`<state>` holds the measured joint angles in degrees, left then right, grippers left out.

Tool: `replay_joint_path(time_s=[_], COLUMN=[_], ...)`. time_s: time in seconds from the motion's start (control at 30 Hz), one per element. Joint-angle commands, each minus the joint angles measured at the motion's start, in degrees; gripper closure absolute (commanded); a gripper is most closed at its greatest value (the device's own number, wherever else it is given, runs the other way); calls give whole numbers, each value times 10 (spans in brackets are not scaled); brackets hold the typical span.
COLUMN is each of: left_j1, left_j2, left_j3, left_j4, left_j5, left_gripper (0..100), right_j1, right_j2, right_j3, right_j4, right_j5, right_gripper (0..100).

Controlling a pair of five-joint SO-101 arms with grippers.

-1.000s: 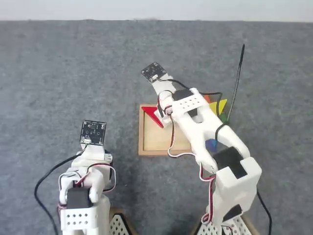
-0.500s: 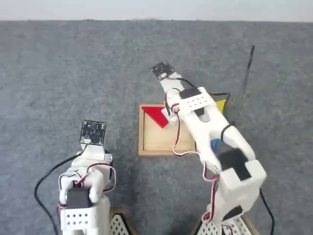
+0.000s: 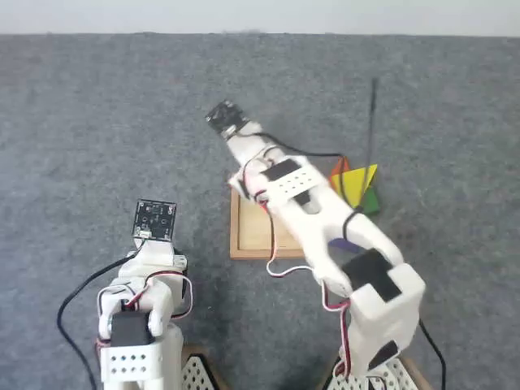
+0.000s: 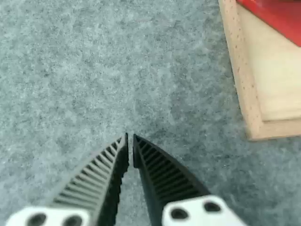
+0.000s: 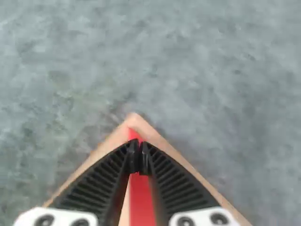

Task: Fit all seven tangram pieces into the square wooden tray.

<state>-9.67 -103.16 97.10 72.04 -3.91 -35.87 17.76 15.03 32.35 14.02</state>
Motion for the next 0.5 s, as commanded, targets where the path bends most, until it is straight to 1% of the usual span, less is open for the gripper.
replay_joint_path(time_s=[0.0,0.27,0.37,0.47], left_j1=[4,4,4,4], left_j2=[-10,-10,-10,-10], left_j3=[-6,-6,-6,-6], left_j4=[2,2,2,2], left_j5=[-1,-1,-1,-1], left_gripper=[979,979,979,979], right_j1=[-9,37,44,47], right_j2=[3,7,7,7], right_j3=[-9,-9,-8,-8], right_j4=[-12,57,75,80], right_j5=[6,6,9,28], right_gripper=[992,992,992,992])
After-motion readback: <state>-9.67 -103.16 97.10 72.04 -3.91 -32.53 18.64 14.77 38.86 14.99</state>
